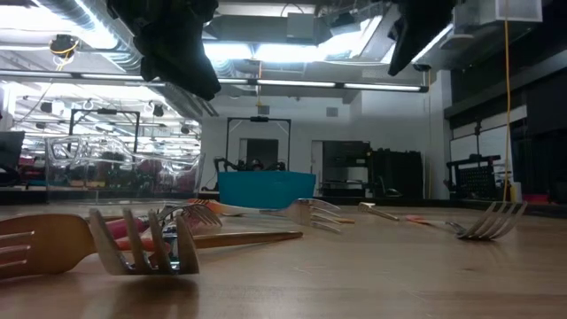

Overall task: Sort silverware by color (type)
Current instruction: Put the orange fork into the blue bin

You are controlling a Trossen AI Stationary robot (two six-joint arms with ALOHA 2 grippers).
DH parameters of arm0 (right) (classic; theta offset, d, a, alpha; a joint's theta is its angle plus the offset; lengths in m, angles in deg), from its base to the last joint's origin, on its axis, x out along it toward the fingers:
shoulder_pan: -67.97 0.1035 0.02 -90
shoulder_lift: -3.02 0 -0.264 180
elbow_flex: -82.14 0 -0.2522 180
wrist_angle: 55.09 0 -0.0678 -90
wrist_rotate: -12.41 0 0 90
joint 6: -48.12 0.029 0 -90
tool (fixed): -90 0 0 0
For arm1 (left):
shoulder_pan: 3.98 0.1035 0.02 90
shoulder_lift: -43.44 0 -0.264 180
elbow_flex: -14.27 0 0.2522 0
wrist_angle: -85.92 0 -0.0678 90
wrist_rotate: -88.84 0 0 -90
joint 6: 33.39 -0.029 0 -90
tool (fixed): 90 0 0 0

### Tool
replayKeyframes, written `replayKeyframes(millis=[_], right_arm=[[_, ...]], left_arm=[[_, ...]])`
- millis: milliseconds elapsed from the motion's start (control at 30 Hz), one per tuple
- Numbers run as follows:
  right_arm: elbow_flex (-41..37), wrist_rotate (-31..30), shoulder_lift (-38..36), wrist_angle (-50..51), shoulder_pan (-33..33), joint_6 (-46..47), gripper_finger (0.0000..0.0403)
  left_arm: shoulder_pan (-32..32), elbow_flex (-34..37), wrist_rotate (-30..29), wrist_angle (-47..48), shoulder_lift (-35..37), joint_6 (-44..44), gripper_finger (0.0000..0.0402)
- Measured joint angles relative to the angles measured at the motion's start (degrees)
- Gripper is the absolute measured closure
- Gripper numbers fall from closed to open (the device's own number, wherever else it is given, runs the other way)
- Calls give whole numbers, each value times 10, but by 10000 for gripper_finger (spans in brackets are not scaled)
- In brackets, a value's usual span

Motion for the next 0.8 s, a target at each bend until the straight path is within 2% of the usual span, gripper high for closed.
replayKeyframes(millis=[100, 433, 567, 667, 800], right_arm=[[0, 69, 9, 2, 6, -79, 302], [0, 201, 69, 2, 19, -307, 302], [0, 273, 101, 2, 26, -374, 302], [0, 298, 128, 2, 33, -401, 302], [0, 288, 167, 1, 41, -423, 302]], left_arm=[[0, 0, 0, 0, 0, 0, 286], [0, 0, 0, 0, 0, 0, 286], [0, 0, 0, 0, 0, 0, 286], [0, 0, 0, 0, 0, 0, 286], [0, 0, 0, 0, 0, 0, 286]])
